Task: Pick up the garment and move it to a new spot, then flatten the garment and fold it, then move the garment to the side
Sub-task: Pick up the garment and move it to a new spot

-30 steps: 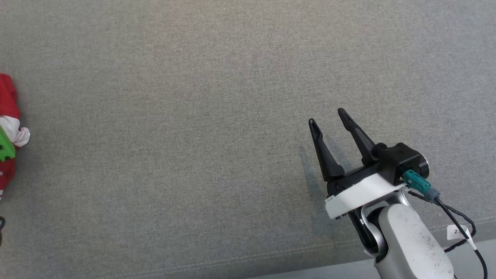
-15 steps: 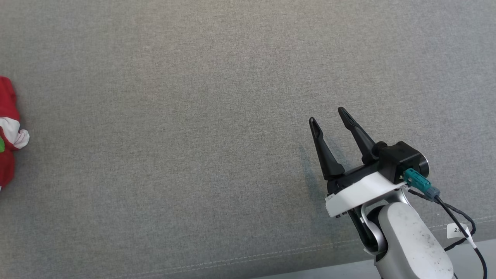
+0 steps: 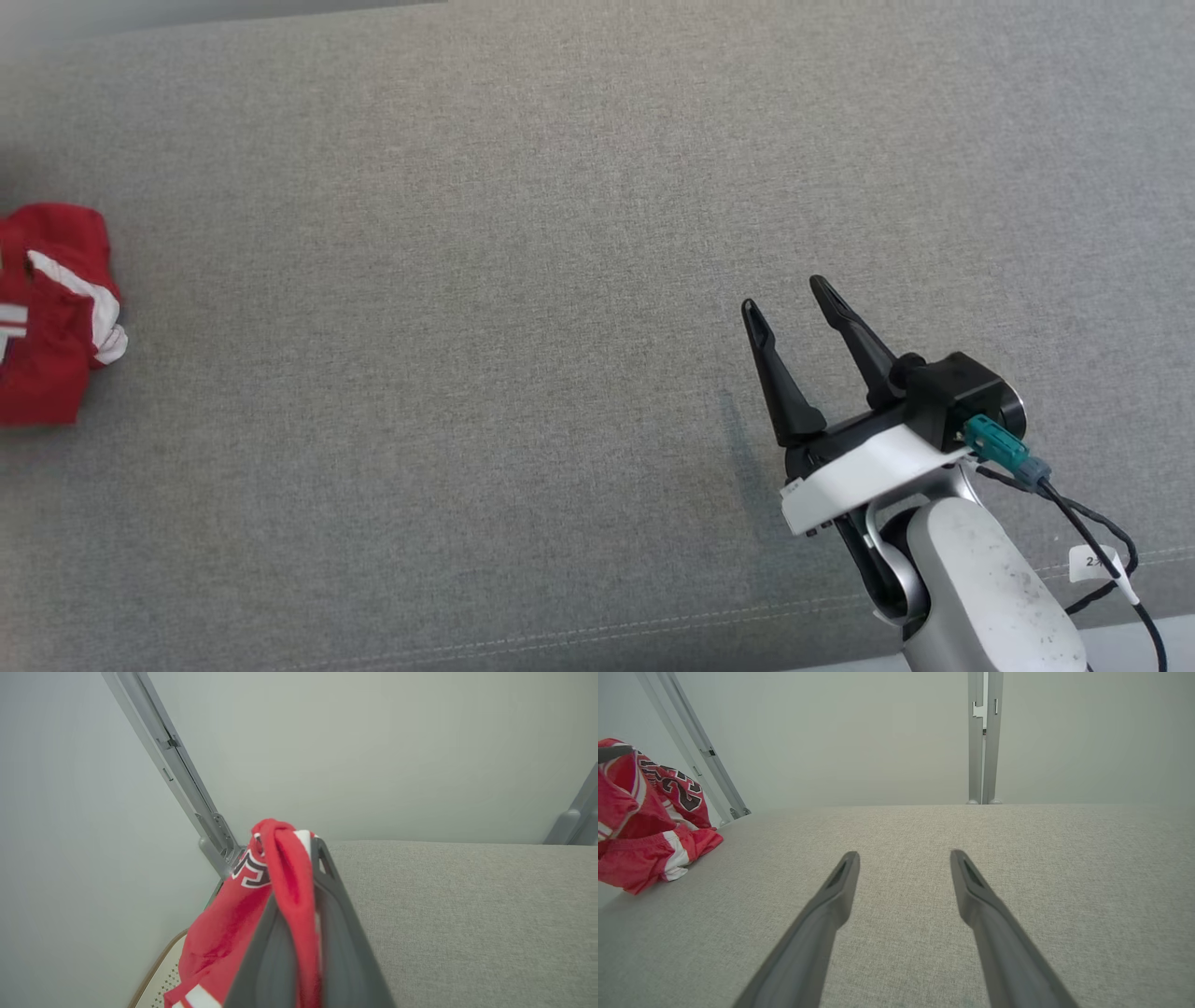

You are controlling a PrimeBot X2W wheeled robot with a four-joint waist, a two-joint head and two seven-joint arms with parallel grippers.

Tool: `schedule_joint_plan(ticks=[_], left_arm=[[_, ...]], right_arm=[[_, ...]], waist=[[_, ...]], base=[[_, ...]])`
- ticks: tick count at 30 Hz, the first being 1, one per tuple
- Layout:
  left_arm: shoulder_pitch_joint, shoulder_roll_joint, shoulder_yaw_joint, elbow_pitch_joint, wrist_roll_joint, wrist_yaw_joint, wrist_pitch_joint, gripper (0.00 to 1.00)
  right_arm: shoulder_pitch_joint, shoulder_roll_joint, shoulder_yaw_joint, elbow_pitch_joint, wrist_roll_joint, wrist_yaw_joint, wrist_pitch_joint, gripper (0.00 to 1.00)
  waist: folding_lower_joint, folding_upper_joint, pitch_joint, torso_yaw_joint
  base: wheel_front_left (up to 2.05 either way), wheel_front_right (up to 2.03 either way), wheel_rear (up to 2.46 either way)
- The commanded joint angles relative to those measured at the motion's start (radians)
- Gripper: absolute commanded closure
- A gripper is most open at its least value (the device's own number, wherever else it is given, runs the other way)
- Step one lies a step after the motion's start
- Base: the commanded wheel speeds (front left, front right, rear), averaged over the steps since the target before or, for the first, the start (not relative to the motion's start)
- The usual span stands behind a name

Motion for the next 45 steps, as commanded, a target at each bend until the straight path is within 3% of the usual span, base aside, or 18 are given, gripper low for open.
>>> schedule_joint_plan(ticks=[1,8,17,25,33,41,45], left_arm=[[-0.027,-0.007,-0.01,-0.019,0.011,-0.005,-0.012,1.0],[-0.079,-0.018,-0.051,-0.135,0.029,-0.027,-0.029,1.0],[-0.094,-0.051,-0.117,-0.353,0.04,-0.048,0.038,1.0],[-0.038,-0.104,-0.189,-0.519,0.044,-0.054,0.116,1.0],[0.013,-0.198,-0.32,-0.673,0.028,-0.065,0.191,1.0],[0.036,-0.281,-0.407,-0.757,-0.015,-0.068,0.203,1.0],[0.081,-0.276,-0.441,-0.754,-0.011,-0.069,0.186,1.0]], right_arm=[[0.008,-0.001,0.002,0.004,0.006,0.0,-0.007,0.0],[0.016,0.0,0.007,0.022,0.024,0.0,-0.021,0.0],[0.009,0.001,0.016,0.049,0.067,0.0,-0.046,0.0],[-0.004,0.001,0.024,0.07,0.088,0.0,-0.059,0.0],[-0.005,0.001,0.009,0.084,0.092,0.0,-0.065,0.0],[-0.006,0.001,0.009,0.078,0.097,0.0,-0.067,0.0],[0.001,0.001,0.0,0.067,0.097,0.0,-0.067,0.0]], waist=[[0.0,0.0,-0.013,0.003],[0.0,0.0,-0.037,-0.013],[0.0,0.0,-0.058,-0.075],[0.0,0.0,-0.068,-0.151],[0.0,0.0,-0.074,-0.222],[0.0,0.0,-0.065,-0.249],[0.0,0.0,-0.056,-0.241]], base=[[0.0,0.0,0.0],[0.0,0.0,0.0],[0.0,0.0,0.0],[0.0,0.0,0.0],[0.0,0.0,0.0],[0.0,0.0,0.0],[0.0,0.0,0.0]])
